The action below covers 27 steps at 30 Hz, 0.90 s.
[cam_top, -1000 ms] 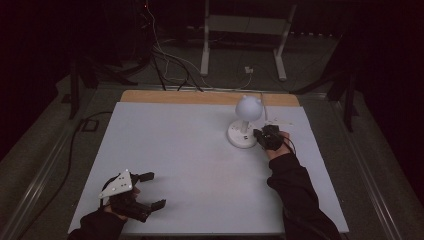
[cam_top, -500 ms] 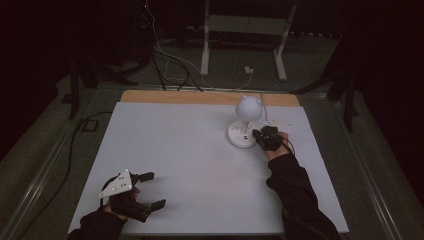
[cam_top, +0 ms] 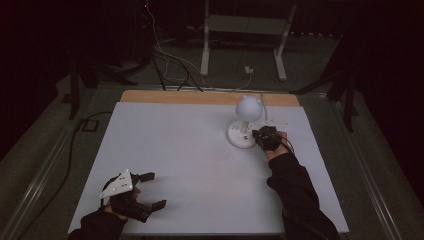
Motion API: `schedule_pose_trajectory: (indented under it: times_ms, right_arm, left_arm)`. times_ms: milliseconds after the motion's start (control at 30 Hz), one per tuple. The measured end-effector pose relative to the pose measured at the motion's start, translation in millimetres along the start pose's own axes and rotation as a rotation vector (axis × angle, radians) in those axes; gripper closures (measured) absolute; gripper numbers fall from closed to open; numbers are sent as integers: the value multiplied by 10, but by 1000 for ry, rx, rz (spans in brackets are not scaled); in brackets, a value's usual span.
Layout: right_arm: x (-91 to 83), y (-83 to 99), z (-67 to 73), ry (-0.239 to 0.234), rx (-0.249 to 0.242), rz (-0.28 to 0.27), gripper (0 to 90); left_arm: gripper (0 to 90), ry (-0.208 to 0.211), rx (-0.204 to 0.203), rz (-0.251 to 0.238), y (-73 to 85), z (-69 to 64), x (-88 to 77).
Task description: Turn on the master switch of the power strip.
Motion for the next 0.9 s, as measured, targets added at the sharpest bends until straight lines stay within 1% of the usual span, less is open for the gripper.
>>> schedule_pose_trajectory:
  times_ms: [67, 133, 167, 233, 267, 333, 400, 467, 633, 667, 700, 767, 800, 833, 867, 900]
  right_arm:
    - [5, 4, 7, 8, -10, -1, 900]
    - [9, 7, 9, 10, -3, 3, 900]
    - [10, 11, 16, 17, -9, 5, 900]
    - [14, 9, 35, 40, -36, 12, 900]
    - [18, 15, 40, 45, -34, 10, 900]
    - [19, 8, 45, 49, -41, 16, 900]
    - [19, 14, 42, 48, -44, 8, 900]
    - [15, 18, 30, 38, -30, 3, 900]
    - [18, 9, 40, 50, -35, 9, 900]
    - [17, 9, 36, 46, -27, 8, 900]
    - [16, 9, 26, 36, -4, 8, 900]
    - [17, 2, 17, 27, 19, 14, 900]
    - [17, 1, 26, 33, 6, 15, 900]
    - [2, -19, 41, 45, -20, 14, 900]
    - [-13, -35, 49, 47, -29, 5, 900]
    - [-32, -54, 55, 48, -38, -21, 900]
  left_arm:
    - [2, 1, -1, -2, -1, -2, -2]
    - [2, 1, -3, -4, -4, -4, -3]
    - [2, 2, -3, -4, -4, -5, -3]
    - [2, 3, -2, -4, -2, -6, 1]
    - [2, 3, -2, -4, -3, -8, 2]
    - [2, 3, 0, -5, -6, -13, 0]
    - [2, 3, -1, -4, -5, -13, -2]
    - [2, 2, -2, -6, -6, -9, -3]
    - [2, 2, -2, -5, -5, -6, 2]
    - [2, 0, -2, -6, -5, -6, 1]
    - [2, 0, -3, -5, -4, -4, 1]
    - [2, -1, -3, -2, 0, 3, 1]
    - [2, -1, -4, -2, 0, 5, 2]
    - [2, -1, -4, -3, -1, 6, 1]
    - [2, -1, -6, -5, -1, 7, -1]
    - [2, -2, -8, -6, -1, 9, -3]
Point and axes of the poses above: each handheld gripper's, and its own axes: x roughly forward along the jaws, y roughly out of its underside, z roughly to its left, the point moved 6 cm from there along x, roughly forward along the jaws, and after that the axes turned 7 degrees about x, right-handed, at the moved point
